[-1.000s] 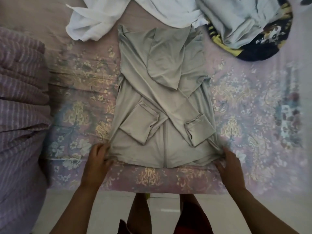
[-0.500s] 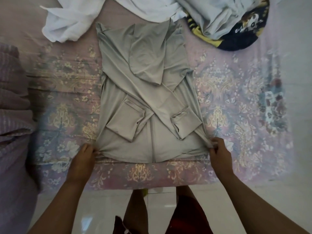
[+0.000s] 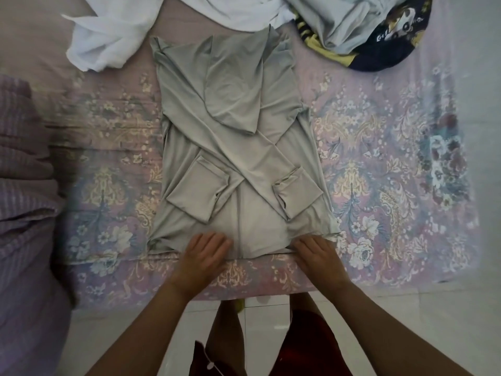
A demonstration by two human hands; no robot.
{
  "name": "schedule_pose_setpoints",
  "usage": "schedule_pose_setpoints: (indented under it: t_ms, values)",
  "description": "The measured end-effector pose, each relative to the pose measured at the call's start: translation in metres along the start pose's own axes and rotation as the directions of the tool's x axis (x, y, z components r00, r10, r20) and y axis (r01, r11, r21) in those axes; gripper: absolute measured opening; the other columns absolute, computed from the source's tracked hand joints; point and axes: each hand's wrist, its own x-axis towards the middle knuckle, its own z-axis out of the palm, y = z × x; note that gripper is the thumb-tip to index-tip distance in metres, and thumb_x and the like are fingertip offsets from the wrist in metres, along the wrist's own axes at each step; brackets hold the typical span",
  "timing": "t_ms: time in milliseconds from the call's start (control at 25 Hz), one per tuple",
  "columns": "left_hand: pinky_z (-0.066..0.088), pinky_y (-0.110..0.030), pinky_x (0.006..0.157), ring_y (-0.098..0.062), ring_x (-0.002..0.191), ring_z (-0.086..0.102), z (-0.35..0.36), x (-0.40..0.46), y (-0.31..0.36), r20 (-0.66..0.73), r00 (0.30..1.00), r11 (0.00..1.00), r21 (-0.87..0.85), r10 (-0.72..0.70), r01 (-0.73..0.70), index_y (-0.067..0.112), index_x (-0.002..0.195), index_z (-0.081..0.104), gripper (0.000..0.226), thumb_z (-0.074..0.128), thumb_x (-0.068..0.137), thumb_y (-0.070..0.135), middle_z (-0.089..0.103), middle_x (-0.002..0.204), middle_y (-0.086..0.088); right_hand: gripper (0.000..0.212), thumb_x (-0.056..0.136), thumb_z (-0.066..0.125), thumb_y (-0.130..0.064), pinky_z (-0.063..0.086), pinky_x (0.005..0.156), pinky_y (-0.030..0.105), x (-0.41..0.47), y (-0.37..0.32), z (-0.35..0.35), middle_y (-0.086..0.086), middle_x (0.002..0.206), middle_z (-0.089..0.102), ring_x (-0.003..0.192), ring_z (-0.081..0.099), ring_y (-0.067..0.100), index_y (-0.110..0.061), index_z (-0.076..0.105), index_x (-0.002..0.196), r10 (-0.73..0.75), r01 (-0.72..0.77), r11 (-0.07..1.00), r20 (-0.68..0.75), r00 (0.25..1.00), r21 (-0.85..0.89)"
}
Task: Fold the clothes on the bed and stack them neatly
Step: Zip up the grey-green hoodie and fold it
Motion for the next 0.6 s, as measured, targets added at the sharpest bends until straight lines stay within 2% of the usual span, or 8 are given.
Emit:
schedule_pose_setpoints:
  t_ms: [120,240,360,400,440,480,560,600]
  values:
    - [0.050,-0.034,0.073,-0.024,0.087,0.064,-0.001,0.024,0.002,0.177,0.984,1.000,0.027,-0.003,-0.002,0.012,0.097,0.071,0.048,0.091,0.057,0.030,0.070,0.099,-0.007,0.033,0.060,0.081,-0.015,0.043,0.069,0.036,0.006,-0.016,0.008,0.007,0.081,0.067,0.074,0.063,0.027,-0.008,0.067,0.089,0.064,-0.065,0.998,0.079,0.995,0.007]
    - [0.045,-0.030,0.053,-0.023,0.063,0.060,-0.011,0.046,-0.009,0.000,0.997,0.994,-0.076,0.079,-0.079,0.011,0.082,0.063,0.026,0.078,0.062,0.006,0.065,0.075,-0.008,0.034,0.059,0.086,-0.015,0.042,0.066,0.036,0.007,-0.033,0.009,0.008,0.079,0.068,0.073,0.064,0.027,-0.009,0.064,0.084,0.248,-0.246,0.969,0.151,0.957,-0.034]
    - [0.047,-0.035,0.045,-0.032,0.056,0.062,-0.023,0.069,-0.028,-0.146,0.936,0.925,-0.260,-0.321,0.277,0.005,0.087,0.059,0.006,0.063,0.085,0.010,0.063,0.067,-0.017,0.026,0.063,0.078,-0.011,0.042,0.064,0.035,0.004,-0.043,0.010,0.009,0.080,0.068,0.073,0.062,0.028,-0.009,0.063,0.084,0.281,-0.276,0.960,0.125,0.952,-0.055]
    - [0.050,-0.038,0.050,-0.035,0.063,0.065,-0.024,0.072,-0.030,-0.097,0.913,0.896,-0.260,-0.396,0.361,0.003,0.092,0.062,0.014,0.061,0.091,0.017,0.065,0.074,-0.019,0.028,0.059,0.077,-0.007,0.041,0.064,0.035,0.005,-0.045,0.011,0.008,0.079,0.067,0.072,0.061,0.028,-0.009,0.064,0.083,0.254,-0.251,0.967,0.112,0.961,-0.042]
    - [0.053,-0.041,0.059,-0.036,0.074,0.067,-0.022,0.071,-0.029,0.042,0.940,0.915,-0.219,-0.339,0.339,0.003,0.100,0.064,0.025,0.062,0.093,0.027,0.067,0.086,-0.020,0.033,0.054,0.079,-0.003,0.040,0.064,0.035,0.006,-0.048,0.011,0.008,0.078,0.066,0.071,0.060,0.027,-0.009,0.065,0.082,0.245,-0.244,0.970,0.113,0.963,-0.017]
    - [0.053,-0.042,0.071,-0.036,0.087,0.067,-0.018,0.064,-0.024,0.221,0.959,0.964,-0.156,-0.178,0.215,0.004,0.111,0.065,0.041,0.065,0.091,0.040,0.066,0.100,-0.018,0.037,0.050,0.081,0.000,0.040,0.064,0.035,0.007,-0.051,0.011,0.007,0.078,0.067,0.070,0.060,0.027,-0.010,0.066,0.082,0.261,-0.264,0.965,0.122,0.958,0.010]
    - [0.050,-0.036,0.082,-0.027,0.099,0.064,-0.014,0.048,-0.008,0.423,0.898,0.990,0.019,0.120,-0.141,0.013,0.121,0.064,0.068,0.073,0.075,0.062,0.063,0.117,-0.009,0.038,0.051,0.084,0.002,0.041,0.062,0.034,0.010,-0.056,0.011,0.007,0.077,0.067,0.071,0.060,0.028,-0.010,0.067,0.083,0.323,-0.335,0.940,0.145,0.935,0.060]
    - [0.050,-0.032,0.080,-0.022,0.097,0.064,-0.014,0.042,-0.002,0.467,0.871,0.974,0.081,0.151,-0.212,0.016,0.119,0.065,0.072,0.075,0.068,0.066,0.064,0.117,-0.005,0.036,0.054,0.085,0.001,0.042,0.062,0.034,0.009,-0.057,0.011,0.007,0.078,0.067,0.072,0.060,0.028,-0.010,0.068,0.083,0.350,-0.365,0.927,0.152,0.924,0.084]
